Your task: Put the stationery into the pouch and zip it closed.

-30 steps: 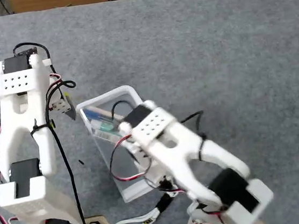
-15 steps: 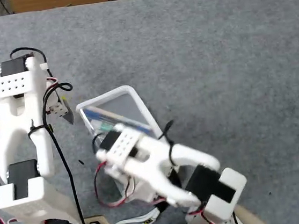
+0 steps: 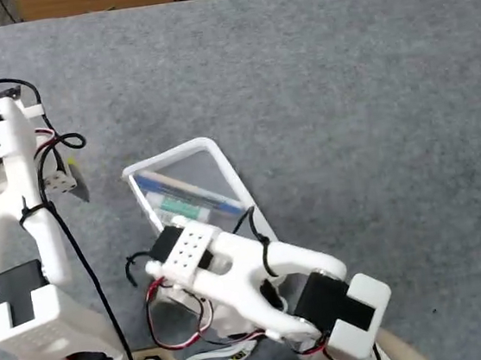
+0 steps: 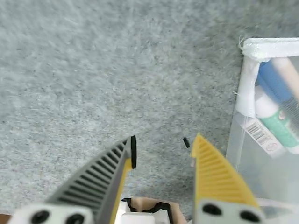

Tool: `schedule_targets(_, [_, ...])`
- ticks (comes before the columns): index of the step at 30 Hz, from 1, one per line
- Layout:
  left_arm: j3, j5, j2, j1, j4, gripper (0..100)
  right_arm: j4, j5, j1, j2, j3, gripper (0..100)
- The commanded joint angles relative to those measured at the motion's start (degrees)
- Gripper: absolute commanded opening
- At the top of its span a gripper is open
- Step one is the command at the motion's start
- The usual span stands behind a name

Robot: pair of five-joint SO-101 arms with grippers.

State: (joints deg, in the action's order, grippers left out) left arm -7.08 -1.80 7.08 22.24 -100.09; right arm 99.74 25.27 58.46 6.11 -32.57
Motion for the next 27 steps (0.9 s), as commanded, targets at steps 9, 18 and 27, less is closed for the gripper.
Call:
schedule_targets(9, [-7.3, 1.9, -2.9, 7.0, -0.7, 21, -1.8, -1.0, 5.4, -0.7, 0.3, 17.6])
schedule_targets(18, [-8.0, 2.3, -2.9, 10.2, -0.7, 21, -8.8, -2.3, 13.5, -0.2, -3.4, 17.7])
schedule_targets(27, [-9.6, 6.4, -2.9, 17.6, -0.7, 21, -11.5, -1.9, 12.4, 1.2, -4.8, 17.7])
